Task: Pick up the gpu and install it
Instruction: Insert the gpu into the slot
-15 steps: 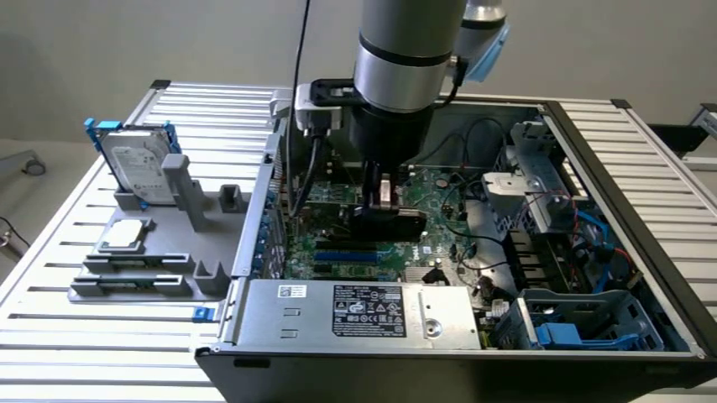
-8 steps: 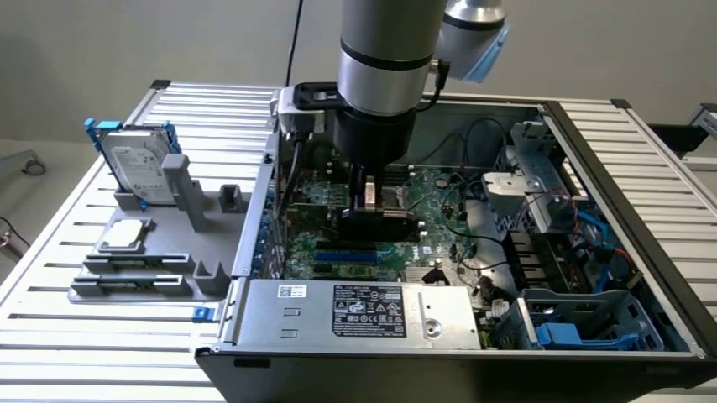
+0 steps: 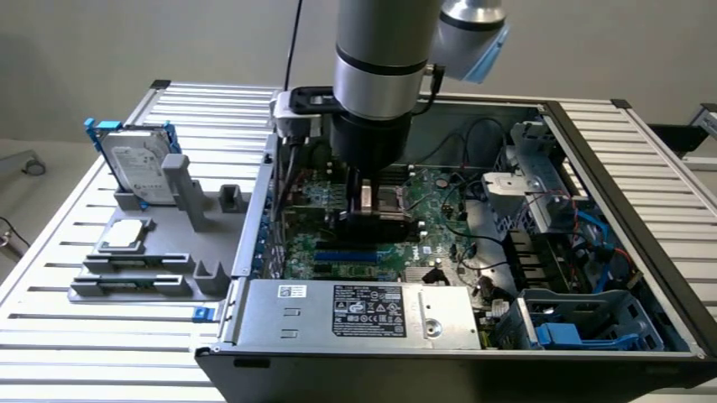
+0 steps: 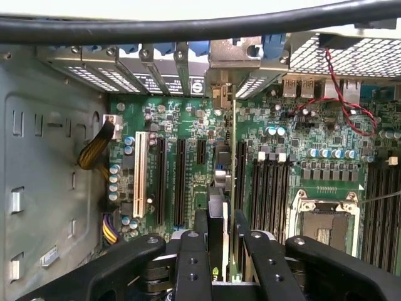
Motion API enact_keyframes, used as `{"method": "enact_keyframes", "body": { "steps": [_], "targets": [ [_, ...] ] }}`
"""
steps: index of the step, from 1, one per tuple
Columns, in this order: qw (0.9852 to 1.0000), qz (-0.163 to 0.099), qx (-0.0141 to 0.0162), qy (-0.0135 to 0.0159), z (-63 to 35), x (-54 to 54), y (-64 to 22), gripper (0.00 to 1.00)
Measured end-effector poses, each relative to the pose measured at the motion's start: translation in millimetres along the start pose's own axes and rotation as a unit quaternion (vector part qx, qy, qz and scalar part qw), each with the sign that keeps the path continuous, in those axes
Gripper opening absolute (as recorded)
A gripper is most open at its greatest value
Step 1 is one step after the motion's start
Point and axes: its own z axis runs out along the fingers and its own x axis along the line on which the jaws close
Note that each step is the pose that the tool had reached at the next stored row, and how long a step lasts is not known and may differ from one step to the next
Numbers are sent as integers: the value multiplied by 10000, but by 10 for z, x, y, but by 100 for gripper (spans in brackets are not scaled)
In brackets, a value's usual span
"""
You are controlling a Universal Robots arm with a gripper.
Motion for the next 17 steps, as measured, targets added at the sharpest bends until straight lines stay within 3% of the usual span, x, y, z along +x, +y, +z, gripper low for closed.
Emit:
{"method": "enact_keyframes", "body": {
  "steps": [17],
  "targets": [
    [10000,0,22,3,65,-29,29,27]
  ]
}}
